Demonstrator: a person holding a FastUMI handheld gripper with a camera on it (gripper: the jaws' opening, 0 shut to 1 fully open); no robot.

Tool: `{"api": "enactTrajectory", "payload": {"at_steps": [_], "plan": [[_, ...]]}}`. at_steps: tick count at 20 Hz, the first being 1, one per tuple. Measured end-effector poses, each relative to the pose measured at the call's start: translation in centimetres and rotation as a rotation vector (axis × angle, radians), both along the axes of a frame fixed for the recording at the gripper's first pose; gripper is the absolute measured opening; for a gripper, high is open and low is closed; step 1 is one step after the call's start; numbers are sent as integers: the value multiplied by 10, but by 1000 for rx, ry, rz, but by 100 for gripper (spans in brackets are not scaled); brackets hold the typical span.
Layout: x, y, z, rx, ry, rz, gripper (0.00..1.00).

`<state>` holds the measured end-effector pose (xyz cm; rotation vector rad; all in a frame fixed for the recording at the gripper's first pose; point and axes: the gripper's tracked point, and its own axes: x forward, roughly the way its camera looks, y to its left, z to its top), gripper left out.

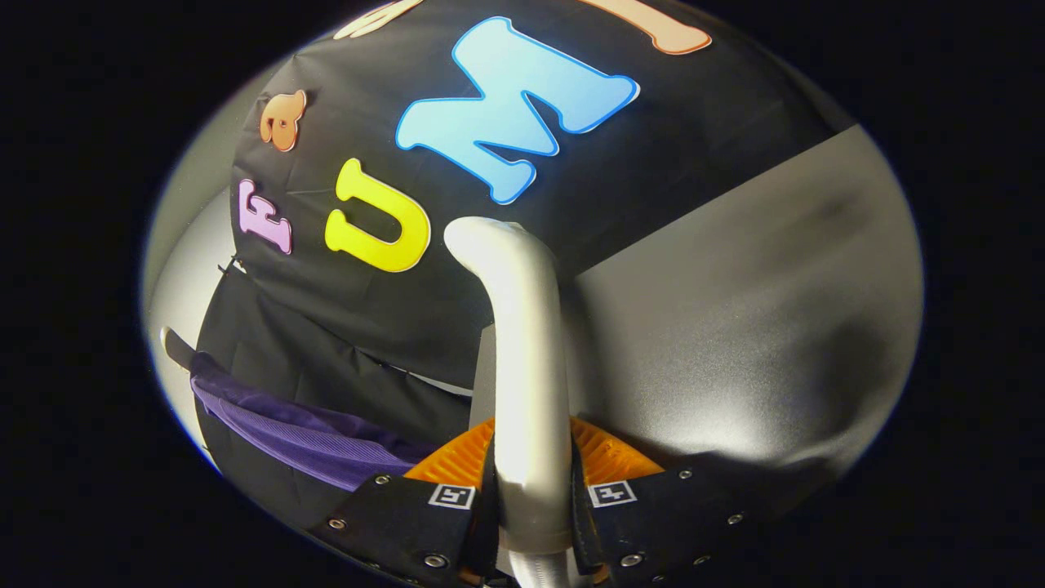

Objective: Iron the clothes twice with a garment steamer, once on the left side and once on the right side.

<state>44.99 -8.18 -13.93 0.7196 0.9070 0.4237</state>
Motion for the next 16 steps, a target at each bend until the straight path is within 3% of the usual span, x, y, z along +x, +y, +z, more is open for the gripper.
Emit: {"api": "enactTrajectory", "payload": {"at_steps": [5, 9, 16], "plan": [[-8, -2, 9, -59, -31, -10, 36], [-35, -2, 13, -173, -98, 31, 36], [-93, 9, 44, -166, -125, -19, 36]]}}
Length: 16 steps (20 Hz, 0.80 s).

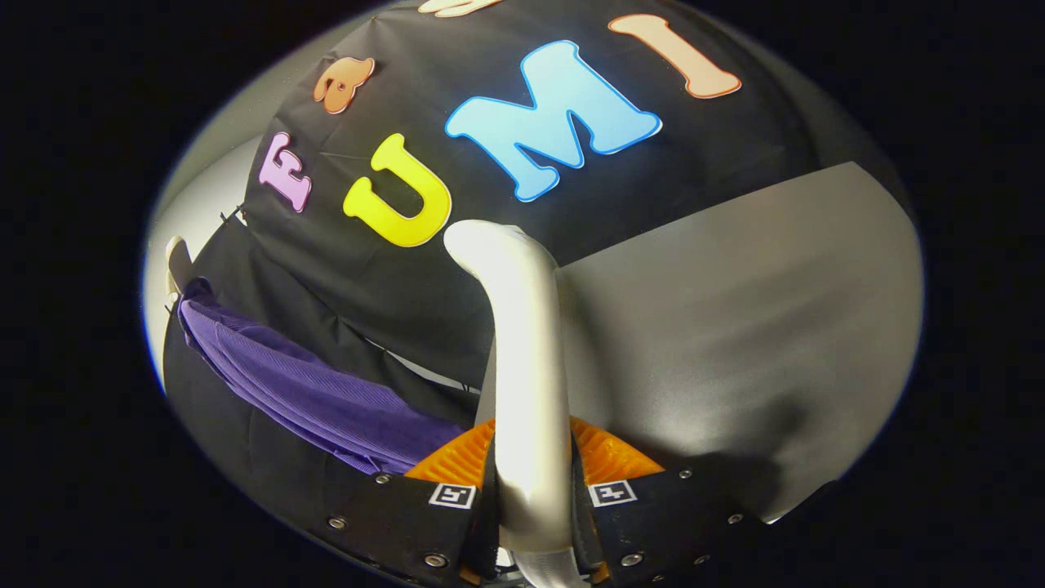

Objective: Iron the clothes twice with a garment steamer, once on the left side and once on the right side.

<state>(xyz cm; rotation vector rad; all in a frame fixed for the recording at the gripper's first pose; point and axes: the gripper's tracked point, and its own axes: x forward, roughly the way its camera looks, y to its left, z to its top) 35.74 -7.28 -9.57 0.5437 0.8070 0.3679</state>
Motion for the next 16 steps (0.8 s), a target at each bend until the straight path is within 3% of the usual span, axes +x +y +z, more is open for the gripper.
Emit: {"api": "enactTrajectory", "payload": {"at_steps": [4, 11, 16], "plan": [[-37, 8, 27, 20, -56, -101, 36], [-98, 35, 57, -99, -153, -201, 36], [-143, 69, 93, -114, -289, -269, 35]]}}
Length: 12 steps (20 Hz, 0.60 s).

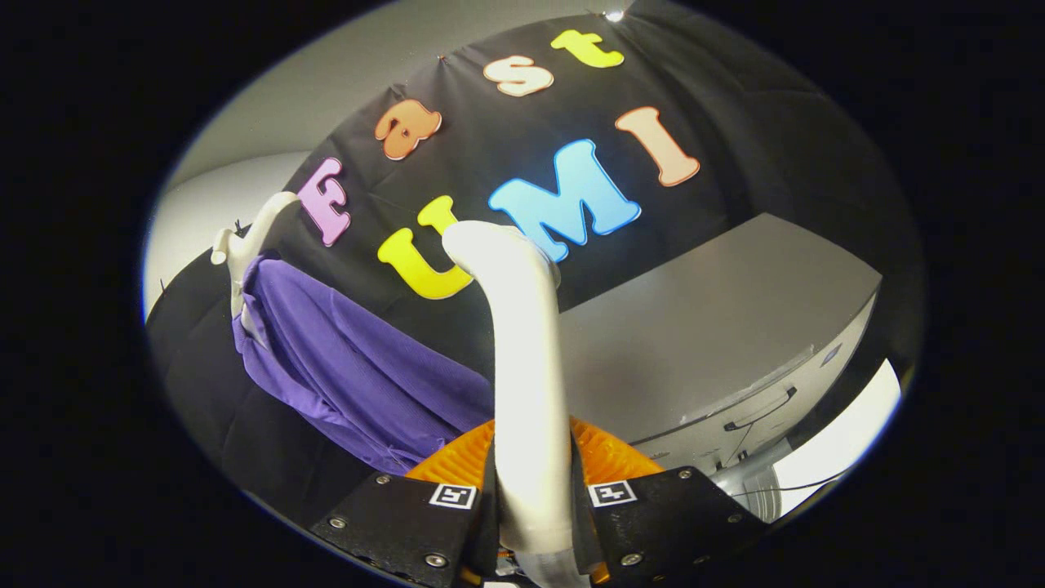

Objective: Iron the clothes twice with a garment steamer, once on the left side and once on the right side.

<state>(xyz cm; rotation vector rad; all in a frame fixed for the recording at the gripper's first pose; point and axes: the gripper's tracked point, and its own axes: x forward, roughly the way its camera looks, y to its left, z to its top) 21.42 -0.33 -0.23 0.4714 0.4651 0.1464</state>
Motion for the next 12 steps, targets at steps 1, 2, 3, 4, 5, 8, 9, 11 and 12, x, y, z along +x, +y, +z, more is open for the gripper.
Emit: {"api": "enactTrajectory", "payload": {"at_steps": [1, 2, 3, 4, 5, 8, 9, 11, 12], "plan": [[-9, 11, 1, -9, -12, 3, 36], [-19, 22, 0, -20, -13, 15, 36], [-27, 32, -4, -34, -9, 26, 35], [-36, 41, -8, -48, -5, 29, 36], [-43, 48, -11, -54, -3, 26, 36], [-61, 69, -15, -66, 15, 32, 36], [-64, 75, -12, -68, 7, 33, 36], [-68, 85, -1, -83, -26, 34, 35], [-68, 89, 5, -87, -46, 29, 36]]}}
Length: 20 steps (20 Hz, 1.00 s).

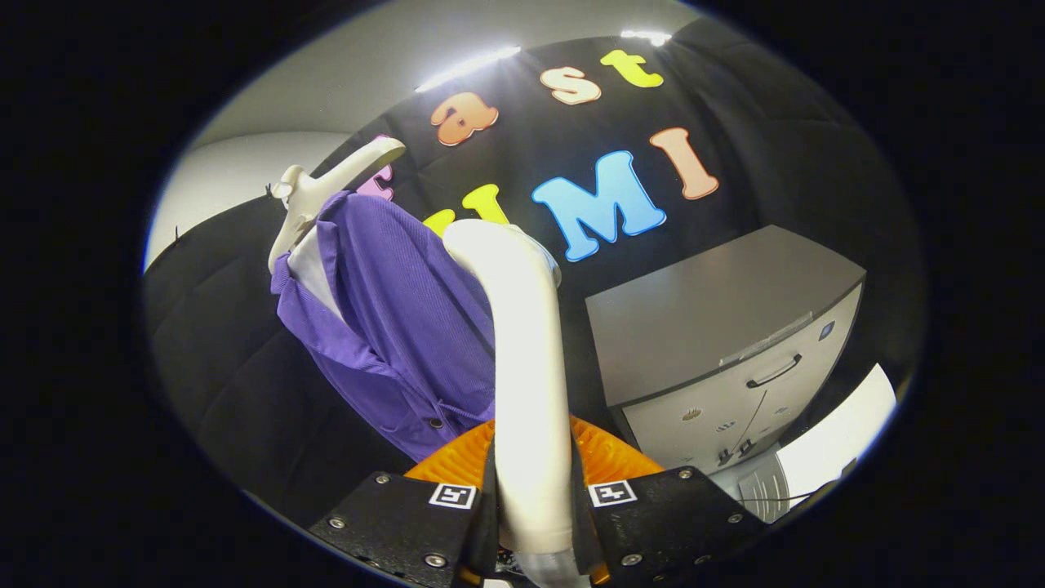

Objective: Iron the clothes twice with a garment steamer, once on the left side and once on the right side.

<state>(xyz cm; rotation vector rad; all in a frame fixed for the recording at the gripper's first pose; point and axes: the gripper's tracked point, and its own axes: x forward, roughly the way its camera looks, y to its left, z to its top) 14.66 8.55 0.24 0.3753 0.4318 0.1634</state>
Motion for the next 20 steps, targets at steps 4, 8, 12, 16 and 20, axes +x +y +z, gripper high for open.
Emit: {"api": "enactTrajectory", "payload": {"at_steps": [4, 8, 12, 16, 20], "plan": [[2, 19, 25, -31, -124, -33, 36], [3, 33, 31, -146, -219, -59, 36], [7, 45, 32, -230, -289, -70, 36], [21, 47, 41, -300, -351, -139, 38], [31, 53, 54, -364, -429, -196, 38]]}}
